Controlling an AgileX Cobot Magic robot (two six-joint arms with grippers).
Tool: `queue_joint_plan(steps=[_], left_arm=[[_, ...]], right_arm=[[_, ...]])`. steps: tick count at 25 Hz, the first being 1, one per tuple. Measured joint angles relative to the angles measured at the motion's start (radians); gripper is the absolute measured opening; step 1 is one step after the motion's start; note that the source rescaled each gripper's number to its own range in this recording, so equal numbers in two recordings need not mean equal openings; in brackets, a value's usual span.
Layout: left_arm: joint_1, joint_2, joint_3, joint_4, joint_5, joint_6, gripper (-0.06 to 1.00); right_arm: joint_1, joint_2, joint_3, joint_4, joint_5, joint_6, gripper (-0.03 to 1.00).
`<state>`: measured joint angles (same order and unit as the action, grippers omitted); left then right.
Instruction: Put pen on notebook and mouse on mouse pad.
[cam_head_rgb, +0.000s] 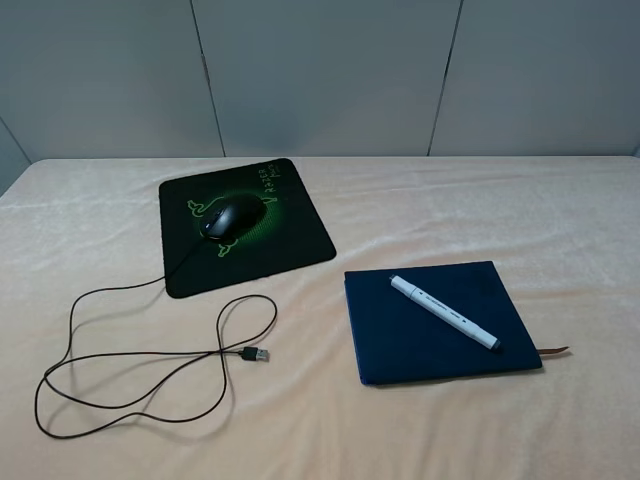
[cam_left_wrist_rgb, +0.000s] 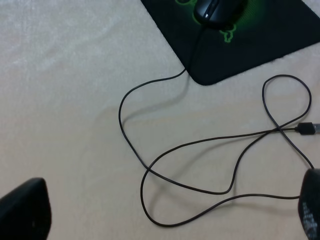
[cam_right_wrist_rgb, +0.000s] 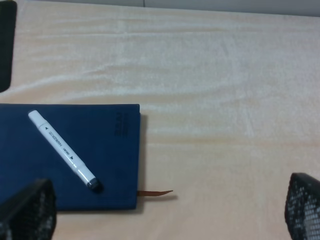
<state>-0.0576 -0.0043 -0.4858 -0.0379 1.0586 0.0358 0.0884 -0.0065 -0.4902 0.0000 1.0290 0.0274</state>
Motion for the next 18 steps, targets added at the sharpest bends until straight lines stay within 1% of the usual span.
queue_joint_plan(steps=[18], left_arm=[[0.0,0.0,0.0,0.0,0.0,0.0,1.0]], right_arm=[[0.0,0.0,0.0,0.0,0.0,0.0,1.0]])
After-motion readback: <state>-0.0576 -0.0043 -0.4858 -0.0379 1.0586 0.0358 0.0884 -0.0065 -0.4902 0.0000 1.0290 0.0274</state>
